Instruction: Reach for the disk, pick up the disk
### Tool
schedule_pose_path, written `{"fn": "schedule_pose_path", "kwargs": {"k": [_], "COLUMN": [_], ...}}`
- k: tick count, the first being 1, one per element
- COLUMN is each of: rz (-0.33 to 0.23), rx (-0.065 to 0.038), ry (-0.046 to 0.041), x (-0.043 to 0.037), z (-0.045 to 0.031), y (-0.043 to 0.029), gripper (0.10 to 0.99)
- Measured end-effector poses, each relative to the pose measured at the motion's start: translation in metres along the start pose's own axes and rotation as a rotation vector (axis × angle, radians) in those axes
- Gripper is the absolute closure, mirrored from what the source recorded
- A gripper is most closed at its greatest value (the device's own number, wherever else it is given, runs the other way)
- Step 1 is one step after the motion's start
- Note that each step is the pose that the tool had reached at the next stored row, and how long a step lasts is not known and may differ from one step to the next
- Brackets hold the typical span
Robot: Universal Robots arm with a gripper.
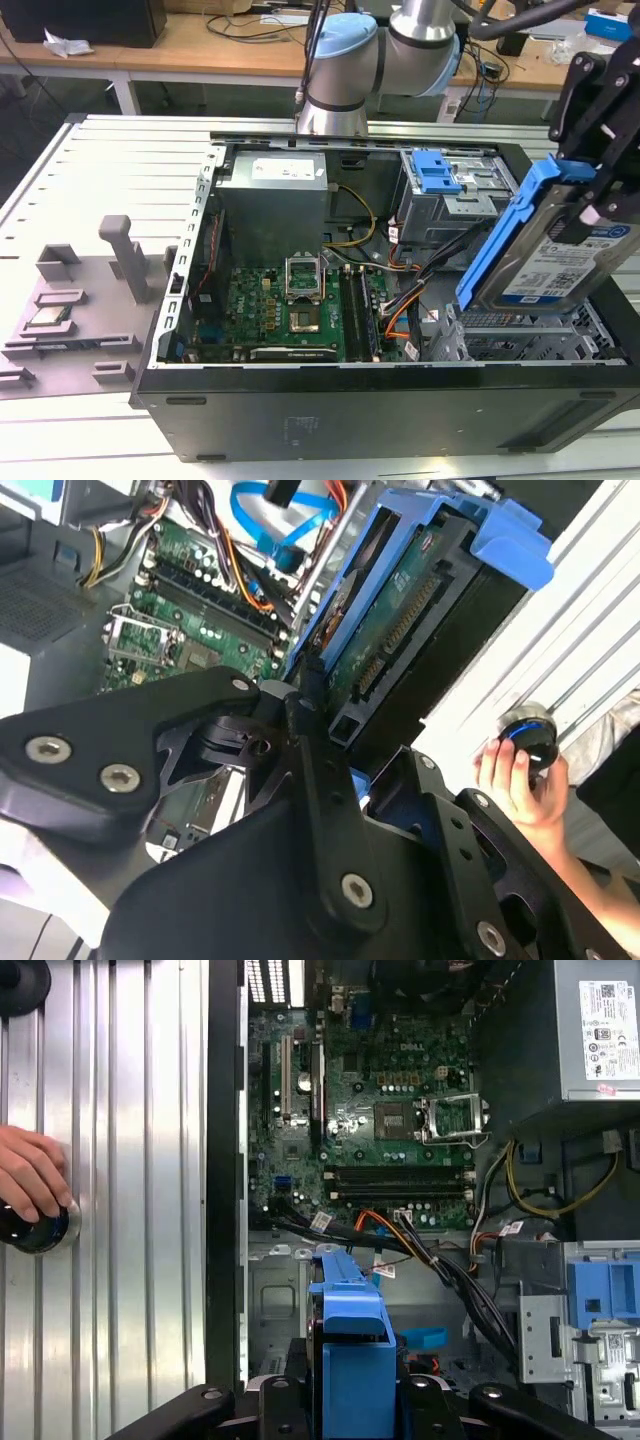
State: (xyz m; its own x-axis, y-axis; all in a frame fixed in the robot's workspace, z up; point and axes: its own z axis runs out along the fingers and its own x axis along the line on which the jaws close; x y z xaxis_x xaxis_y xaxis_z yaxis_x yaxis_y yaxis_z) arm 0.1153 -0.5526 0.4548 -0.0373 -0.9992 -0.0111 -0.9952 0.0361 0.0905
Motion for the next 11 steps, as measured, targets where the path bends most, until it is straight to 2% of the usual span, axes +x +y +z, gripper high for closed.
{"fn": "schedule_pose_path", "kwargs": {"k": [11], "rz": [0.0], "rx": [0.0], "ry": [0.0], "x": [-0.0003], "z": [0.0001], "y": [-0.0014], "gripper": [0.722]}}
